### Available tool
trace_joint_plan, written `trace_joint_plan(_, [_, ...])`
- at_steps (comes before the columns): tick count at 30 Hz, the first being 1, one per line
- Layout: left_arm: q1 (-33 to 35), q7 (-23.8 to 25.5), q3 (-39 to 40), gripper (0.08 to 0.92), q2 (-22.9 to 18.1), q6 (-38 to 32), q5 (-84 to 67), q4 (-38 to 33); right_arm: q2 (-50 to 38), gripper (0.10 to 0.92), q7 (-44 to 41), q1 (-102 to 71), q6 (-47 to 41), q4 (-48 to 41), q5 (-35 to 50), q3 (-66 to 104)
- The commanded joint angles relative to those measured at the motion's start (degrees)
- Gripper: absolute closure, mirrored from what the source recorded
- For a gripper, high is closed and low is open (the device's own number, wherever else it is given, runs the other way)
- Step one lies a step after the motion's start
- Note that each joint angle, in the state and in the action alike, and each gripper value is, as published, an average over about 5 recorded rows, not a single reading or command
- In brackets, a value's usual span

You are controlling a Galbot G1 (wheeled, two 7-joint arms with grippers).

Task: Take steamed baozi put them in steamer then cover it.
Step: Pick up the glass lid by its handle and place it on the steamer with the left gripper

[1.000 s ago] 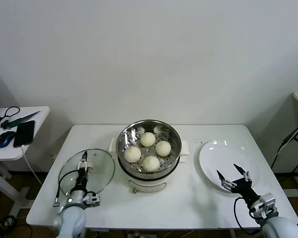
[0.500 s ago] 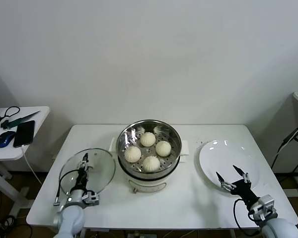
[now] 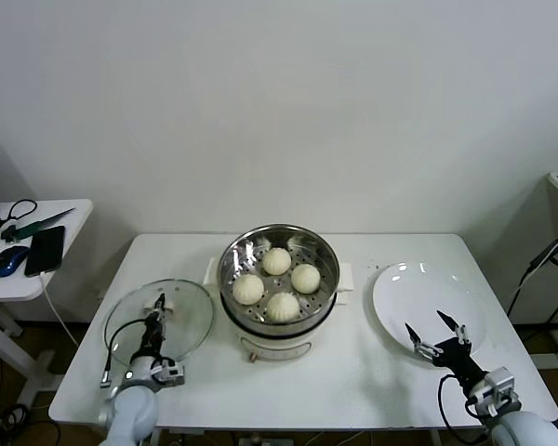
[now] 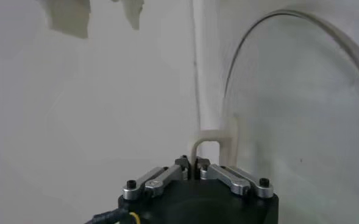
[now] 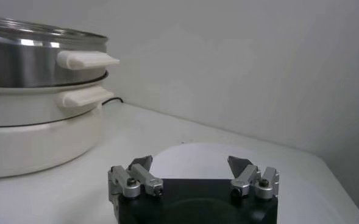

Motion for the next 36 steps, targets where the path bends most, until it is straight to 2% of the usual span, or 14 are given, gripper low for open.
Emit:
trace_joint_plan(1, [3.2, 0.1, 0.0, 0.852, 1.5, 0.7, -4.8, -8.3, 0.0, 0.203, 0.0, 0.3, 0.2, -0.2, -0.3, -0.2])
trace_joint_plan(11, [9.5, 0.1, -1.0, 0.852, 3.5, 3.4, -8.3, -21.1, -0.1, 0.203, -0.1, 0.9, 0.3, -0.5, -0.3, -0.5])
trace_joint_plan(18, [14.0, 4.6, -1.5, 0.852, 5.6, 12.0, -6.4, -31.7, -0.5, 0.203, -0.2, 1.6, 0.5, -1.1, -0.4, -0.4])
trace_joint_plan(23, [15.0, 6.2, -0.2, 0.852, 8.7, 16.8, -6.6, -37.0, -1.1, 0.203, -0.2, 2.6, 0.5, -1.8, -0.5, -0.6])
trace_joint_plan(30, [12.6, 8.3, 7.2, 0.852, 14.3, 24.8, -7.2, -40.8, -1.5, 0.203, -0.5, 4.4, 0.8, -3.1, -0.9, -1.6])
trace_joint_plan(36, [7.9, 11.2, 18.6, 0.852, 18.1, 30.3, -5.8, -41.3, -1.7, 0.203, -0.9, 6.1, 1.0, -4.0, -1.4, -2.6])
